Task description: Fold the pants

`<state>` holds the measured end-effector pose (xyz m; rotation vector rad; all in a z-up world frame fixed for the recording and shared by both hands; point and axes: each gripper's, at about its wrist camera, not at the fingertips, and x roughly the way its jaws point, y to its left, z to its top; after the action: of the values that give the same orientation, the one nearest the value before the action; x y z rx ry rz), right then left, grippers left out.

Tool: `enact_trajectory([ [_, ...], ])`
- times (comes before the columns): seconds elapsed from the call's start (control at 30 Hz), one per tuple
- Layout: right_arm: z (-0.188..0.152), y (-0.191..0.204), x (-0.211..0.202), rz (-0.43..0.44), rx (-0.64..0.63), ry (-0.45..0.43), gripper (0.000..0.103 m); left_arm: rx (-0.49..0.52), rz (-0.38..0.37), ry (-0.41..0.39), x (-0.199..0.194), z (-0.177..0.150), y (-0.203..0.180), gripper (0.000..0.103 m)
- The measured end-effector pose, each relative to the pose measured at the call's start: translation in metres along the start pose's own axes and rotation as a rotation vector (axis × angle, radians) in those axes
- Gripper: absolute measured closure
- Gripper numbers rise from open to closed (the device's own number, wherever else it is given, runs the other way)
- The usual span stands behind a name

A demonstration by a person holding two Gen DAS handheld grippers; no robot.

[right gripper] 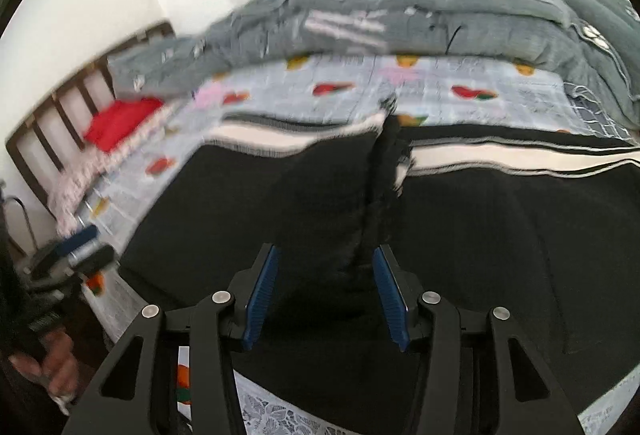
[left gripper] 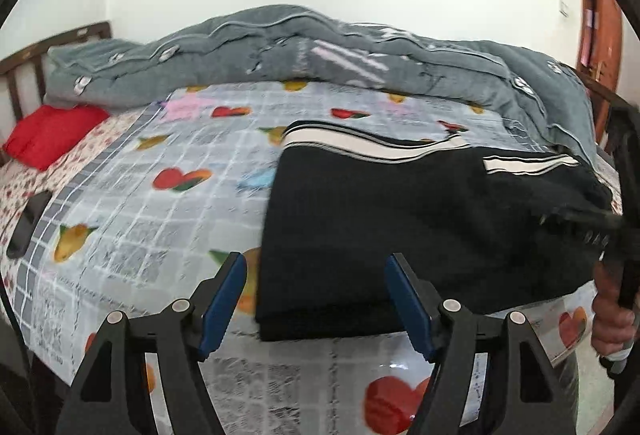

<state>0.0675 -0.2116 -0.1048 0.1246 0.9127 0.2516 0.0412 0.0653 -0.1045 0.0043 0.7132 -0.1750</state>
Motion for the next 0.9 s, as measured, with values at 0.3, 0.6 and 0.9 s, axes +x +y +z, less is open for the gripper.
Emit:
enact_trajectory([
  [0.3, -0.006, -0.003, -0.041, -0.017, -0.034, -0.127, 0.089, -0.053, 0.037, 0.020, 0.002, -0.004, 0.020, 0.033],
  [0.6, -0.043, 0.011, -0.019, -0.070, -0.151, -0.022, 0.073, -0.168, -0.014, 0.051, 0.012, -0.005, 0.041, 0.033],
  [0.9, 0.008, -0.032, 0.001, 0.021, 0.103, -0.024, 0.052, -0.217, -0.031, 0.074, 0.021, -0.004, 0.056, 0.033],
])
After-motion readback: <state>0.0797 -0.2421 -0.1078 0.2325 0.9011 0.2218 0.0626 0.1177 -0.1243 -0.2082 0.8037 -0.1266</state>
